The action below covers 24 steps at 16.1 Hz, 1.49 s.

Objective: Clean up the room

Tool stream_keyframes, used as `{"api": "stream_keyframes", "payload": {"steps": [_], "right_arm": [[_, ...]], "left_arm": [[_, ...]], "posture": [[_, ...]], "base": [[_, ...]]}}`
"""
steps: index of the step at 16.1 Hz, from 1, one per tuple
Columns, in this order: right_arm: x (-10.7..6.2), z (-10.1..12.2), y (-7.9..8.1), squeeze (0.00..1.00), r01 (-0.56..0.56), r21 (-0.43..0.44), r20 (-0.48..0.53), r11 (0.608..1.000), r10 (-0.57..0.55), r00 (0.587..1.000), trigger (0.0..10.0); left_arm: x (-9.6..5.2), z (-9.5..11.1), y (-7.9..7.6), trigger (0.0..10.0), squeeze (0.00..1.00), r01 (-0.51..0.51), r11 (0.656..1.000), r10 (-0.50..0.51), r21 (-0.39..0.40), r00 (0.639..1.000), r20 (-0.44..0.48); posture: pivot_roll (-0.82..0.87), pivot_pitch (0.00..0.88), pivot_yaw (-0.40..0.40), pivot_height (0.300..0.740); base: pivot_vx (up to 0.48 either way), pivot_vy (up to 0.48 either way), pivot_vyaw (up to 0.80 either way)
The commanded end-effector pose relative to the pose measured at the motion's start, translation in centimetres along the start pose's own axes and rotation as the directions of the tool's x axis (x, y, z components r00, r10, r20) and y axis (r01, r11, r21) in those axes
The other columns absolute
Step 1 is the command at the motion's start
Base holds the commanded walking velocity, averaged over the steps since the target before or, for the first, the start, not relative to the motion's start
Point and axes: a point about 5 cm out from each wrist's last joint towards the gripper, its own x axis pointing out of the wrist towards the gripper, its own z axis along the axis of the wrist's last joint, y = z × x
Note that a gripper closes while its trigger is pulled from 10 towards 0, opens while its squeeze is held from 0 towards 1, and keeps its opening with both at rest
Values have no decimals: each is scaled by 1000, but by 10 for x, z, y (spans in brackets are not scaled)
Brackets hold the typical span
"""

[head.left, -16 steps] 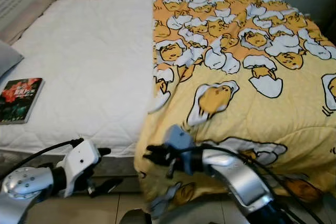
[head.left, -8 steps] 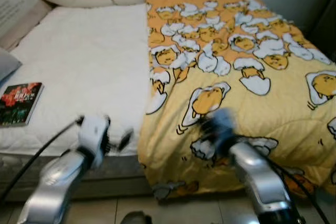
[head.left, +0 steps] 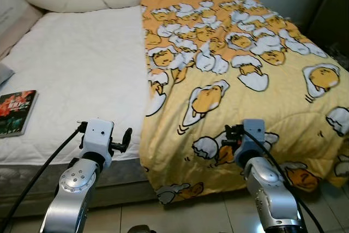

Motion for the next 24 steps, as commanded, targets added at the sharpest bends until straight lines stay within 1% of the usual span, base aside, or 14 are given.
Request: {"api": "stream_keyframes", "payload": {"steps": [1, 14, 15, 16, 17, 21, 23, 24], "right_arm": [[0, 1, -1, 0, 8, 12, 6, 1000, -8, 1000, 10000], [0, 1, -1, 0, 8, 12, 6, 1000, -8, 1000, 10000], [1, -2, -2, 0, 24, 12, -2, 1000, -24, 1000, 10000], [5, 0, -2, 0, 33, 17, 2, 999, -33, 999, 10000], [7, 2, -1, 0, 30, 20, 8, 999, -30, 1000, 10000], [8, 5, 0, 0, 25, 20, 12, 999, -25, 1000, 10000], [12, 10, 4, 0, 10, 15, 22, 1000, -11, 1000, 10000], [16, 14, 7, 0, -19, 2, 26, 1000, 19, 999, 10000]], "left_arm": [[0, 4, 2, 10000, 129, -15, 1000, 15, 6, 1000, 14], [0, 4, 2, 10000, 129, -15, 1000, 15, 6, 1000, 14], [0, 4, 2, 10000, 129, -24, 1000, 24, 5, 1000, 14], [6, 2, 5, 10000, 110, -52, 999, 52, -16, 999, 12], [8, 2, 7, 10000, 110, -65, 998, 66, -23, 998, 12], [10, 6, 8, 10000, 110, -76, 997, 77, -16, 997, 25], [12, 12, 11, 10000, 110, -85, 996, 86, -18, 995, 46], [14, 15, 13, 10000, 114, -91, 996, 92, -19, 994, 63]], "posture": [[83, 0, 52, 740], [83, 0, 52, 740], [84, 0, 51, 740], [86, 0, 30, 740], [87, 0, 30, 740], [94, 0, 18, 740], [112, 0, -3, 740], [127, 0, -25, 740]], "base": [[0, 0, 0], [0, 0, 0], [0, 0, 0], [0, 0, 0], [0, 0, 0], [0, 0, 0], [0, 0, 0], [0, 0, 0]]}}
